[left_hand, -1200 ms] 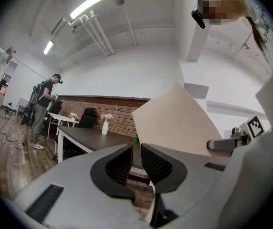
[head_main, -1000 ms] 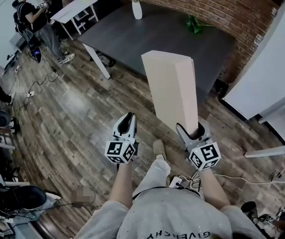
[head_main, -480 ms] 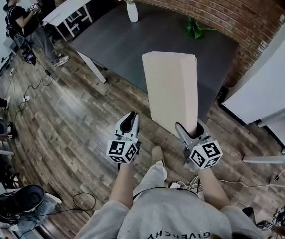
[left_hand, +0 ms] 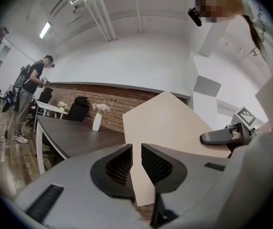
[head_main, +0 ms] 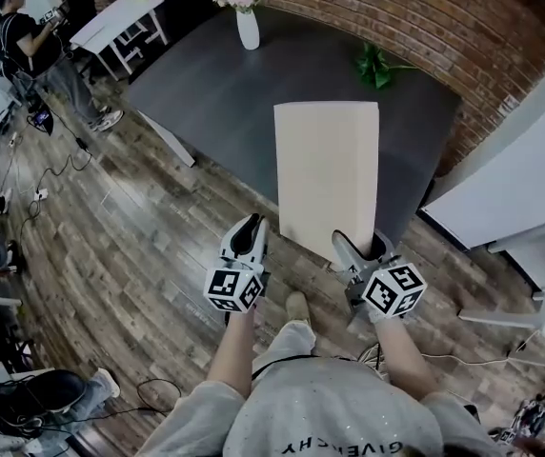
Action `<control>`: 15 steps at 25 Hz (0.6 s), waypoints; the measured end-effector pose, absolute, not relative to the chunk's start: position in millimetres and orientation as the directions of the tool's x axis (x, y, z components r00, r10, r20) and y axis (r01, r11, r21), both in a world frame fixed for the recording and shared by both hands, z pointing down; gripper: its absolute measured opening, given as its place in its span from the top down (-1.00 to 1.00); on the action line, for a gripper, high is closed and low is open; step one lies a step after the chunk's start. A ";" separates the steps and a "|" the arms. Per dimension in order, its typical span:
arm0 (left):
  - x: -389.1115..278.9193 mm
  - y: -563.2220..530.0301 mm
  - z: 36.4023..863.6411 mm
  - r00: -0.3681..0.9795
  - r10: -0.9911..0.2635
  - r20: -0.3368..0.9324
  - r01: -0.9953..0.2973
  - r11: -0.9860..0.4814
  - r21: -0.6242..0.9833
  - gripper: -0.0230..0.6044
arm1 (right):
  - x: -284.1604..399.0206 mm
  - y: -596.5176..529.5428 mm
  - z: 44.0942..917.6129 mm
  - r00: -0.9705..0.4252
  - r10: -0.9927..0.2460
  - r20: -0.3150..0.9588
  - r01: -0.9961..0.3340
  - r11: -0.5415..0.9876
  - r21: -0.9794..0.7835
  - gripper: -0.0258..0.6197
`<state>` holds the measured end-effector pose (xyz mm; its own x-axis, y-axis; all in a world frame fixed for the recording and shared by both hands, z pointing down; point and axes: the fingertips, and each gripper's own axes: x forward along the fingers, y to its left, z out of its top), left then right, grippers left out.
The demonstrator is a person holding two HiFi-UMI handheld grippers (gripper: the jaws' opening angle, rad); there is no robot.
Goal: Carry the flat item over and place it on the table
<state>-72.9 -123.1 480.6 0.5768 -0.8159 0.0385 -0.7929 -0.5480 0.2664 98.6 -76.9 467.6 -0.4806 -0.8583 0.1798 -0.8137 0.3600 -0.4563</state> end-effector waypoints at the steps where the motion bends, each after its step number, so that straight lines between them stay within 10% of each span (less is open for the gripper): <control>1: -70.9 -130.6 482.0 0.582 -0.812 0.040 -0.789 -0.553 0.267 0.76 | 98.9 -85.0 468.9 -0.482 -0.857 0.182 -0.807 0.354 -0.473 0.09; 15: -68.6 -188.9 485.9 0.572 -0.818 0.053 -0.798 -0.540 0.268 0.76 | 92.8 -171.2 487.1 -0.567 -0.787 0.244 -0.678 0.277 -0.680 0.08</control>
